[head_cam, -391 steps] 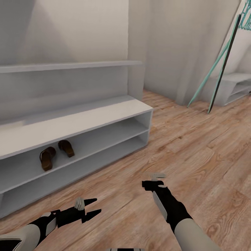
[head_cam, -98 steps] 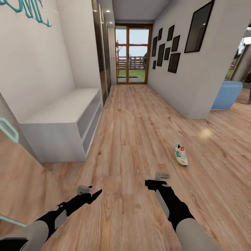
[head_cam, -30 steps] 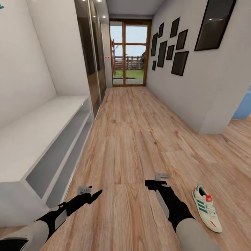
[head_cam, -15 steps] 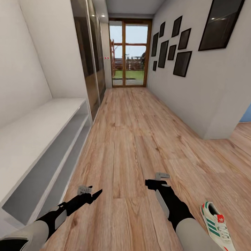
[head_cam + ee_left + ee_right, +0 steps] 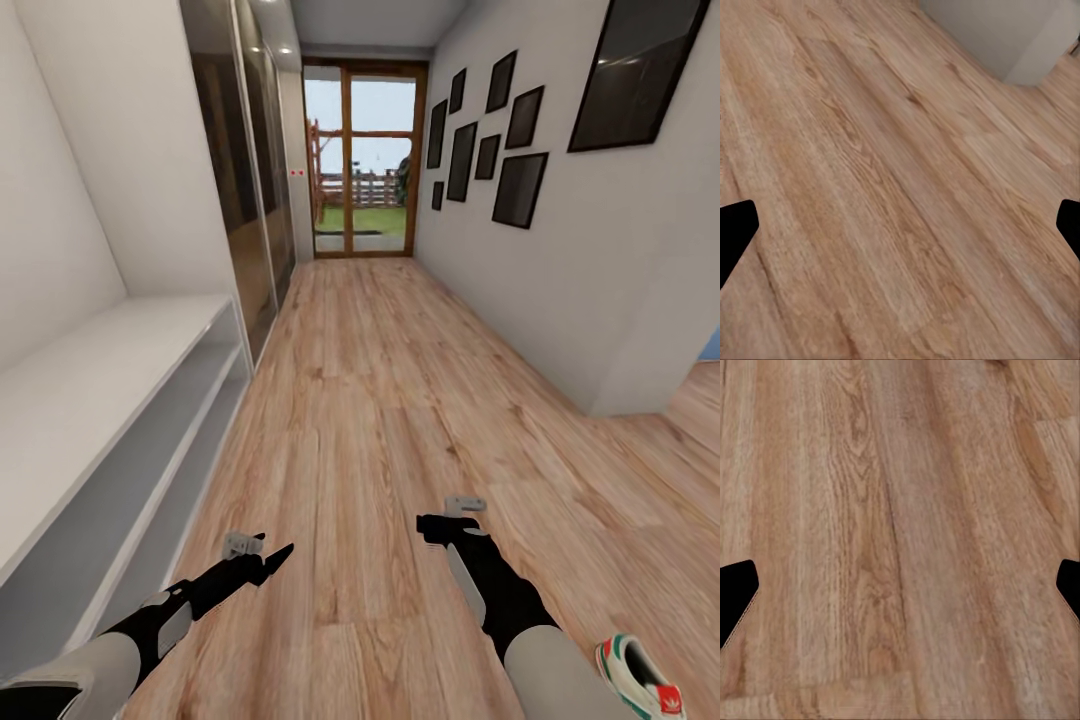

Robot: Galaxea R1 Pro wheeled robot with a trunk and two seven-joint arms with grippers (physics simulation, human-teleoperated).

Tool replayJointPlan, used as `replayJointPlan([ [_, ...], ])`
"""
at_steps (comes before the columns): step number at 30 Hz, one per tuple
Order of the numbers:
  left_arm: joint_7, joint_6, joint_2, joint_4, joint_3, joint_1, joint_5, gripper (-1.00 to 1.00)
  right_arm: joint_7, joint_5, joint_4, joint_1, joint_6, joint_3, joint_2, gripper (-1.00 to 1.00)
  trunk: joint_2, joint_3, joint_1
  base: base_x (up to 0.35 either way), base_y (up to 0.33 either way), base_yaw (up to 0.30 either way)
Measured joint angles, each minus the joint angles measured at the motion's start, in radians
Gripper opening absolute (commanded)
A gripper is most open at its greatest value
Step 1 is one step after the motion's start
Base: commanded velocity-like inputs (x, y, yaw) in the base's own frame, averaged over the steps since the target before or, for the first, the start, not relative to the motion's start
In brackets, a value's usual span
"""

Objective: Pick up the two gym shoes and the two sandals from the corridor floor and place them onto the hallstand (shoe rack) in the corridor, making sure they are on the rack and not on the floor. Arrange them so the two gym shoes are next to each other and the two sandals are next to each other.

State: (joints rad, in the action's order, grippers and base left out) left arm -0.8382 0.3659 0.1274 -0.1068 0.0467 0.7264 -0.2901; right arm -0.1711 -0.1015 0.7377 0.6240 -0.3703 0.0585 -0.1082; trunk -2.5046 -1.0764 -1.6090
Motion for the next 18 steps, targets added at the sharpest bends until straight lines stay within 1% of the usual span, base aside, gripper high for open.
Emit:
replayJointPlan([
  [18, 0.000, 0.000, -0.002, 0.000, 0.000, 0.000, 0.000, 1.00, -0.001, 0.000, 0.001, 0.000, 0.000, -0.003, 0.000, 1.00, 0.000, 0.000, 0.000, 0.347, 0.000, -0.001],
])
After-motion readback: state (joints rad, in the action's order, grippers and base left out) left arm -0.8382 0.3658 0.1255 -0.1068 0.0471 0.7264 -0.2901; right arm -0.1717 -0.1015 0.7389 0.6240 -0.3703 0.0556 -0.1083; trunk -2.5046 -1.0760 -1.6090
